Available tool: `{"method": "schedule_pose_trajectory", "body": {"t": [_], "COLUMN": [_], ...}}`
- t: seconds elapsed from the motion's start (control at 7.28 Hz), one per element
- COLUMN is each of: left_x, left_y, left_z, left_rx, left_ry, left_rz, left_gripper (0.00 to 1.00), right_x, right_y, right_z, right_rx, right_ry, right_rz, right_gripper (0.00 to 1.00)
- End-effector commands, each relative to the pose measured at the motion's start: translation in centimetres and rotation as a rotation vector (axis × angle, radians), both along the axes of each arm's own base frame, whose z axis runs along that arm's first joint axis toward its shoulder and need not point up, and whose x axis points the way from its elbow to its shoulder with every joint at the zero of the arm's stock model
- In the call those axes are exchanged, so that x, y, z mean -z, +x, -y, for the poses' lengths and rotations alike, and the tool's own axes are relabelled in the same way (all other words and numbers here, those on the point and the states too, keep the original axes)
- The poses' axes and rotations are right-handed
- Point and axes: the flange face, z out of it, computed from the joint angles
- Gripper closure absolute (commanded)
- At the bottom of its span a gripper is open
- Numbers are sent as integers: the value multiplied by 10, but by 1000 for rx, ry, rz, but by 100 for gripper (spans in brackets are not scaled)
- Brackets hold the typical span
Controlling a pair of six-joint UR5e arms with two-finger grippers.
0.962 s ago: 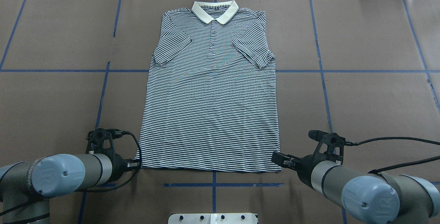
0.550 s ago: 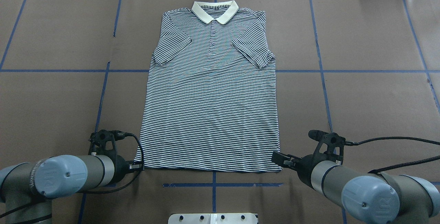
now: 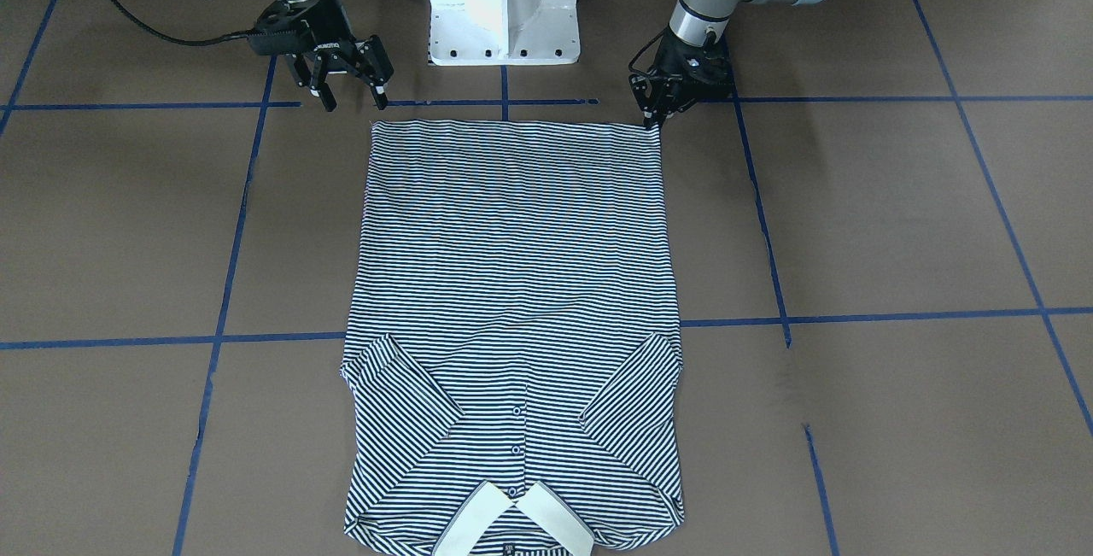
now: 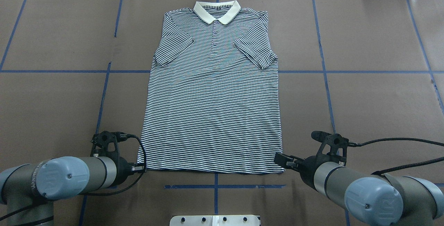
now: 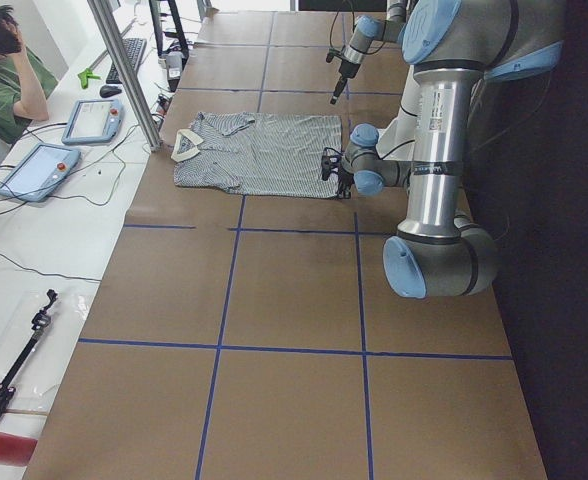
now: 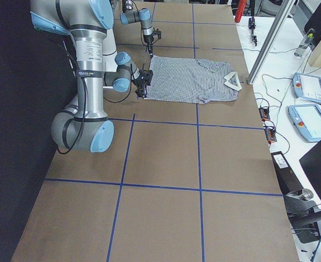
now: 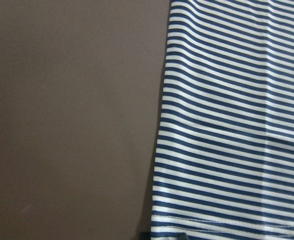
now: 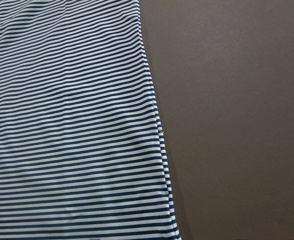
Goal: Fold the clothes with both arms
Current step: 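Lower both grippers and pinch the hem corners of the shirt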
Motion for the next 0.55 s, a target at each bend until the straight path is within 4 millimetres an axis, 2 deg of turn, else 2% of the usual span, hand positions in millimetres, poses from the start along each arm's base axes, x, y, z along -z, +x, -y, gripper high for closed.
{"method": "schedule_pose_trajectory", "body": {"t": [0.0,0.14,0.27,0.41], "left_x": [1,2,3,8], "left_y": [0,-1,-1,2], "left_z": [1,1,1,1], "left_rx": [-1,1,1,1], "left_ry": [3,4,5,6], "left_rz": [-1,-3,-6,-15], "left_gripper": [100,100,100,100], "right_x": [0,0,0,4], "right_y": [0,-2,-8,-21], "right_z": [0,-1,-5,-10], "right_rx": [0,1,-23,-59], "right_ry": [0,0,-56,-123], "right_rz": [-1,0,-4,-41], "right_gripper": [7,16,43,46]}}
